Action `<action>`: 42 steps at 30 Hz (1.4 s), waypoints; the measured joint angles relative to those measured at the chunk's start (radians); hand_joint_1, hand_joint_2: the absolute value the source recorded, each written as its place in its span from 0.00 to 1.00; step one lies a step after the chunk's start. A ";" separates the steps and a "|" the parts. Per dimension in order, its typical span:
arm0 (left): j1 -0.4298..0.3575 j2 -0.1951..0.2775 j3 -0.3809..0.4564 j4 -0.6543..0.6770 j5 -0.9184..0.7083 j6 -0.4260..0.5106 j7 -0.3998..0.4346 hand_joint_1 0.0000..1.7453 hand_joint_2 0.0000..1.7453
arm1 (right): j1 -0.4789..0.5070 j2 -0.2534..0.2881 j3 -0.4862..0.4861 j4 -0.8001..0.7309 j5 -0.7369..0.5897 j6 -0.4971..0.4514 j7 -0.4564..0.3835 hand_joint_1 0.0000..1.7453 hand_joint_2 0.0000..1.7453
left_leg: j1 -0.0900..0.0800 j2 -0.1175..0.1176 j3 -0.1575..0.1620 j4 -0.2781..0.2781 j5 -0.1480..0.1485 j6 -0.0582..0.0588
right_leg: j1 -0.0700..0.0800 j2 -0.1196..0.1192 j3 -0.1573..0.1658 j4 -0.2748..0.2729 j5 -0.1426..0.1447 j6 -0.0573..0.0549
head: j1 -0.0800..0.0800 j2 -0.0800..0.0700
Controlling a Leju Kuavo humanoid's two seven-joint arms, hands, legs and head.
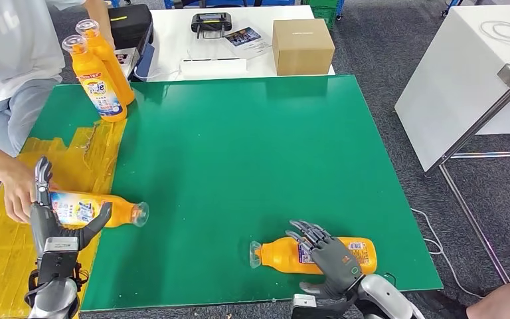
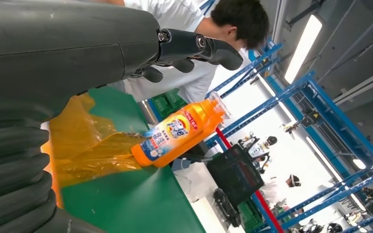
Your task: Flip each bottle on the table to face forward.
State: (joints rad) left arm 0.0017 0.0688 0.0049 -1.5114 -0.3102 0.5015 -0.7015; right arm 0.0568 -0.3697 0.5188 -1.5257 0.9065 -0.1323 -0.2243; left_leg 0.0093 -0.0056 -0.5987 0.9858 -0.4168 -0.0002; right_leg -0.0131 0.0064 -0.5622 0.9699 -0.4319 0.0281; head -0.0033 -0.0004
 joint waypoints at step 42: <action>0.006 -0.024 0.014 0.000 -0.004 -0.062 0.000 0.00 1.00 | -0.045 -0.085 -0.079 0.052 0.187 0.098 0.111 0.00 1.00 | -0.001 0.001 0.002 0.000 0.000 0.000 | -0.001 0.000 0.001 0.000 0.000 0.000 | 0.000 0.000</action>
State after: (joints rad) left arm 0.0081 0.0451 0.0191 -1.5111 -0.3143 0.4394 -0.7015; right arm 0.0121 -0.4546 0.4394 -1.4742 1.0933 -0.0342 -0.1134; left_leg 0.0084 -0.0051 -0.5966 0.9858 -0.4170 0.0002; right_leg -0.0138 0.0066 -0.5610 0.9698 -0.4318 0.0282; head -0.0034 -0.0004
